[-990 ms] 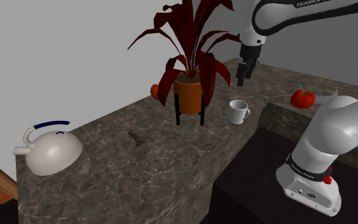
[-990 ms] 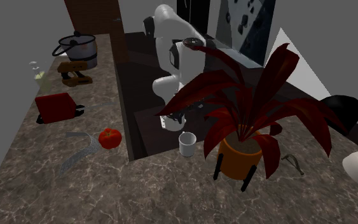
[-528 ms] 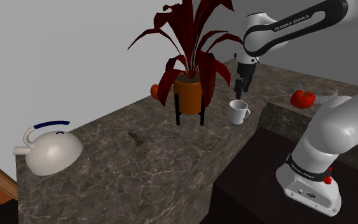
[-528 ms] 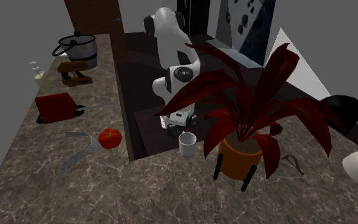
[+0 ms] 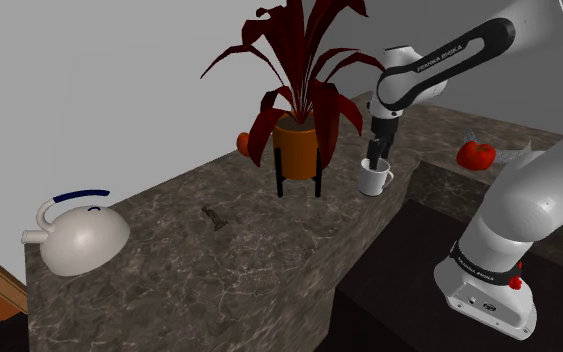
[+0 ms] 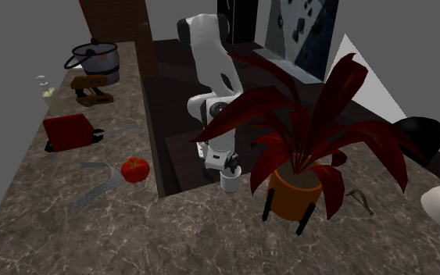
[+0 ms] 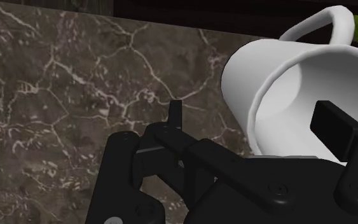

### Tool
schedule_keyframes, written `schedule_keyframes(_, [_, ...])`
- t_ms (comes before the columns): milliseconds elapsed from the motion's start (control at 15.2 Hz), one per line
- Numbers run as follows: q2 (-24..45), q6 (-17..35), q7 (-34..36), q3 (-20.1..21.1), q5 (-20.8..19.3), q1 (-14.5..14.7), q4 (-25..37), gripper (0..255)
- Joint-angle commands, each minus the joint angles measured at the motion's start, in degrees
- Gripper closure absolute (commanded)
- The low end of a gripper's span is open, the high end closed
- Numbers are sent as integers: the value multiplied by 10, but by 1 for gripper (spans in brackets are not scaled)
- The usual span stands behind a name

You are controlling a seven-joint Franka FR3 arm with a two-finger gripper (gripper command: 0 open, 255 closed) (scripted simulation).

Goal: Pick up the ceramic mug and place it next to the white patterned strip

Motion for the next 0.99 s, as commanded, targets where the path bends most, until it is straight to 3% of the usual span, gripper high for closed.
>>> schedule_keyframes(0, [8,19,0,-1,1,1,-11,0])
schedule_keyframes(528, [10,24,0,-1,1,1,-14,0])
schedule_keyframes(594, [10,24,0,-1,1,1,-14,255])
schedule_keyframes(924, [10,24,0,-1,1,1,-14,255])
